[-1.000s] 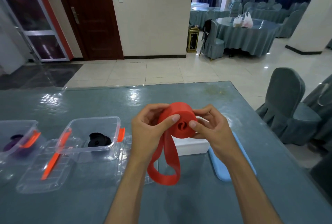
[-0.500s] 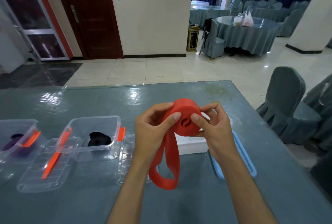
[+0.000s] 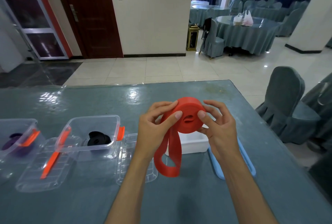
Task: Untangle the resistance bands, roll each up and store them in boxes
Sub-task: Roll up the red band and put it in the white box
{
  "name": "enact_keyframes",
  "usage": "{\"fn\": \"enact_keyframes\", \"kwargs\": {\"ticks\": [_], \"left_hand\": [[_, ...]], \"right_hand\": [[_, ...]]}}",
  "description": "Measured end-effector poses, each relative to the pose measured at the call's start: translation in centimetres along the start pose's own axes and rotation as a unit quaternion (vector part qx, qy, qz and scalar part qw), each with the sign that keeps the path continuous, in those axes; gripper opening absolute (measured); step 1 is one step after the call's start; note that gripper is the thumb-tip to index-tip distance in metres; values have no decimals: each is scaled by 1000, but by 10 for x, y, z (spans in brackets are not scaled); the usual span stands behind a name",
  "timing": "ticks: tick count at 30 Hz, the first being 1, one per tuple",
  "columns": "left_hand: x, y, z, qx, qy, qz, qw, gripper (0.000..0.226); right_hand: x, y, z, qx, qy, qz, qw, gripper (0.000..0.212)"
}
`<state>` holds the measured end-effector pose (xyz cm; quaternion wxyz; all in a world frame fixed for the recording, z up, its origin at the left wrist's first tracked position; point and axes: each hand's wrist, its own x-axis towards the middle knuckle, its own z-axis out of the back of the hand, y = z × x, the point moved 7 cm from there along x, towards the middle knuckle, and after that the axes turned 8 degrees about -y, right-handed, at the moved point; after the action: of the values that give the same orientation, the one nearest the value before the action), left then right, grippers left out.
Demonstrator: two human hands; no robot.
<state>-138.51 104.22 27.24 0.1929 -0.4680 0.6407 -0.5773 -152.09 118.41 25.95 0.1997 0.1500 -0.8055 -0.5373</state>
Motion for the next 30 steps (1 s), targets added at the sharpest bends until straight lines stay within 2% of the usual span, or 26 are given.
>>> {"fn": "enact_keyframes", "kwargs": {"ticks": [3, 6, 8, 11, 13, 15, 17, 20, 22, 24, 27, 30], "left_hand": [[1, 2, 3, 8, 0, 3, 1000, 36], [0, 4, 5, 6, -51, -3, 999, 28], [-2, 5, 3, -4, -53, -6, 999, 23], [-2, 6, 7, 17, -15, -12, 1000, 32], [0, 7, 9, 43, 27, -9, 999, 40], [2, 8, 11, 36, 27, 7, 999, 42], [3, 9, 12, 41, 1, 17, 999, 43], [-1, 13, 10, 35, -9, 18, 999, 31], [-2, 15, 10, 16, 11, 34, 999, 28], [0, 14, 11, 19, 45, 37, 998, 38], [3, 13, 9, 5, 68, 56, 996, 40], [3, 10, 9, -5, 25, 44, 999, 39]], "right_hand": [[-2, -8, -2, 8, 31, -31, 999, 23], [-3, -15, -4, -46, 54, -48, 996, 30], [-2, -10, -2, -59, 51, -36, 996, 30], [0, -1, -1, -49, 34, -11, 998, 38], [-1, -4, -1, -24, 37, -12, 999, 36], [-4, -11, -4, -10, 53, -37, 998, 28], [-3, -15, -5, -21, 60, -56, 996, 30], [2, -5, -3, -49, 61, -41, 996, 30], [4, 2, -1, -43, 59, -28, 997, 40], [3, 3, -1, -17, 54, -29, 998, 47], [-1, -5, -5, 12, 69, -43, 997, 38], [-2, -12, -5, 1, 89, -66, 994, 22]]}}
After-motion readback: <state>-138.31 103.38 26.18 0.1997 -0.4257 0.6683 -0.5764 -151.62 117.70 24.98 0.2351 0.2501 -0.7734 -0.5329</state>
